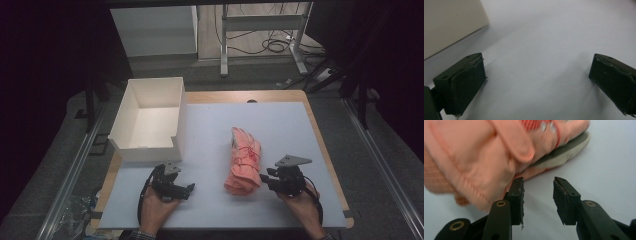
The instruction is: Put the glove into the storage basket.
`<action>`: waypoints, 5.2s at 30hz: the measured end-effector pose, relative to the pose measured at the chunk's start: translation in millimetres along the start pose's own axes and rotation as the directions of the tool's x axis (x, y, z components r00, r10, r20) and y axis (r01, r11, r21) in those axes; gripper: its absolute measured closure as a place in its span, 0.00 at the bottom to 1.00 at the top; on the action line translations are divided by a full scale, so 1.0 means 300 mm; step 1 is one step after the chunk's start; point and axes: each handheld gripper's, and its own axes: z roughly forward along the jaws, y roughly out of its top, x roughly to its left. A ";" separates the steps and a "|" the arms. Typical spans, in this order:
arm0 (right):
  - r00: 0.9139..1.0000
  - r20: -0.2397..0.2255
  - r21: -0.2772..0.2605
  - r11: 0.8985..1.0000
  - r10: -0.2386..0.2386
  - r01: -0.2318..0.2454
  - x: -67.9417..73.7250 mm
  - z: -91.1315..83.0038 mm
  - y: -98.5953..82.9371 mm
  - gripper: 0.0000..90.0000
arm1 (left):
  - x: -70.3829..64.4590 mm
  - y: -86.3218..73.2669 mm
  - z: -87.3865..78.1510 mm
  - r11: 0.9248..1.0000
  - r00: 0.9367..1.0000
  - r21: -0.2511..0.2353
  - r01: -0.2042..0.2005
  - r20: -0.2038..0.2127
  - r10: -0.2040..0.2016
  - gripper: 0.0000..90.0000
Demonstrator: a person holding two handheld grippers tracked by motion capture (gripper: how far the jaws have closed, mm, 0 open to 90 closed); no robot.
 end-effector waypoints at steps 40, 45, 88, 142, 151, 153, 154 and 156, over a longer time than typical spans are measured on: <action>0.993 -0.099 -0.001 0.998 -0.065 0.065 0.144 0.177 0.010 0.59 | 0.002 0.000 0.000 1.000 1.000 0.002 0.000 0.003 0.000 0.01; 0.996 -0.073 -0.006 0.999 -0.052 0.052 0.103 0.142 -0.009 0.56 | 0.002 0.002 -0.001 1.000 1.000 0.005 0.000 0.004 0.000 0.01; 0.989 0.146 -0.003 1.000 0.002 -0.001 -0.185 0.019 -0.127 0.21 | -0.113 0.233 -0.131 0.996 0.973 -0.001 -0.094 0.210 0.092 0.00; 0.989 0.146 -0.010 1.000 0.004 -0.002 -0.186 0.020 -0.130 0.21 | -0.265 0.407 0.264 0.955 0.953 0.206 -0.215 0.257 0.159 0.01; 0.989 0.147 -0.010 1.000 0.004 -0.002 -0.186 0.020 -0.130 0.21 | -0.280 0.406 0.252 0.949 0.963 0.225 -0.219 0.208 0.173 0.20; 0.989 0.147 -0.010 1.000 0.003 -0.002 -0.186 0.020 -0.131 0.21 | -0.277 0.408 0.248 0.952 0.964 0.225 -0.210 0.213 0.162 0.29; 0.989 0.147 -0.010 1.000 0.003 -0.002 -0.186 0.020 -0.131 0.21 | -0.276 0.410 0.245 0.952 0.963 0.227 -0.206 0.217 0.157 0.29; 0.989 0.148 -0.010 1.000 0.003 -0.002 -0.186 0.020 -0.131 0.21 | -0.274 0.414 0.239 0.952 0.962 0.227 -0.205 0.226 0.153 0.35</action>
